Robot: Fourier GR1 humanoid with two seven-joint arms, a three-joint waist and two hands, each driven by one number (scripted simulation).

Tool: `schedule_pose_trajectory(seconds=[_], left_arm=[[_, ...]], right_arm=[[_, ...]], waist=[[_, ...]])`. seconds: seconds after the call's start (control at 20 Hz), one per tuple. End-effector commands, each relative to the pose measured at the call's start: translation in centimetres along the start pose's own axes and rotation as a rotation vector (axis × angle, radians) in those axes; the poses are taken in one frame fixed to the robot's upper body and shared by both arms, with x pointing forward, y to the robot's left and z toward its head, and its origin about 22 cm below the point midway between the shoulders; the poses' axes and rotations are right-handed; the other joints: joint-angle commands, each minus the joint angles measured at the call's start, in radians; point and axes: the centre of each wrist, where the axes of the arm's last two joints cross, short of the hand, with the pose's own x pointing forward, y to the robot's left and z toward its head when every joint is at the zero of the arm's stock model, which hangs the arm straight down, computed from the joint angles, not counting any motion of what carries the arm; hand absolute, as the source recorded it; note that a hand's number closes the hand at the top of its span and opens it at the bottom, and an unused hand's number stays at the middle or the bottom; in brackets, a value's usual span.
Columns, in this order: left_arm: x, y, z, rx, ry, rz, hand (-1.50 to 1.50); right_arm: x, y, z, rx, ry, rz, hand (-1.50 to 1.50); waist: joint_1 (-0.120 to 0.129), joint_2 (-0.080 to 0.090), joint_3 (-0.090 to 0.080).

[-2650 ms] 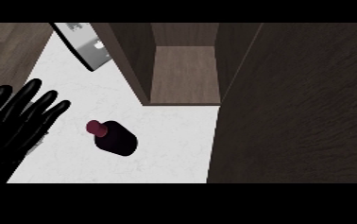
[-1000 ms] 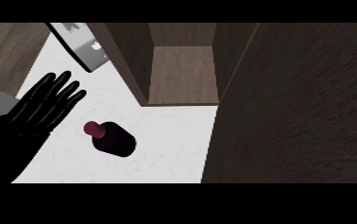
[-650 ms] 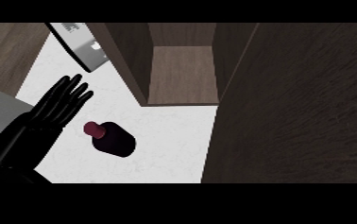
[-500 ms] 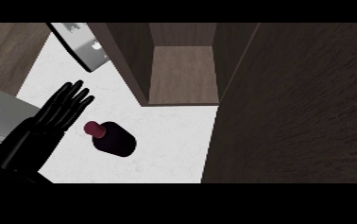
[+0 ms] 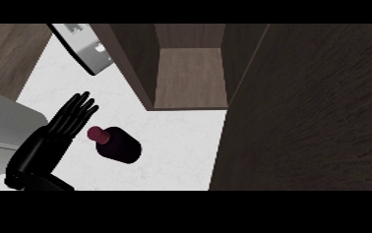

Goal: Pick up the wine, place it into the cabinet and close the cabinet

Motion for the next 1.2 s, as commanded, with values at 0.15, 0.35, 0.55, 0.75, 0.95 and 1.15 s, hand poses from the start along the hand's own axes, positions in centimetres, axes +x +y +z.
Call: schedule_pose_trajectory(seconds=[0.15,0.35,0.55,0.75,0.95,1.15], left_arm=[[-3.8,1.7,1.0,-0.001,0.044,-0.008,-1.5],[-6.2,2.5,0.6,0.004,0.073,0.007,-1.5],[-7.1,3.3,-0.2,0.019,0.096,-0.018,-1.5],[-8.9,3.2,-0.5,0.042,0.083,-0.021,-1.5],[-11.6,2.7,0.6,0.045,0.097,0.002,-1.5],[-12.6,3.4,0.9,0.008,0.097,0.031,-1.5]], right_arm=[[2.6,-0.5,2.5,-0.047,-0.114,0.064,-1.5],[3.1,-0.8,3.0,-0.044,-0.096,0.049,-1.5],[3.1,-0.3,3.3,-0.018,-0.08,0.048,-1.5],[2.4,-0.1,2.7,-0.049,-0.089,0.052,-1.5],[3.4,-0.2,3.0,-0.024,-0.105,0.048,-1.5],[2.8,-0.4,3.2,-0.048,-0.09,0.072,-1.5]], waist=[[-0.004,0.001,0.0],[-0.007,0.002,0.0],[-0.013,0.001,0.0],[-0.008,0.002,0.0],[-0.015,0.0,-0.002],[-0.011,0.001,0.0]])
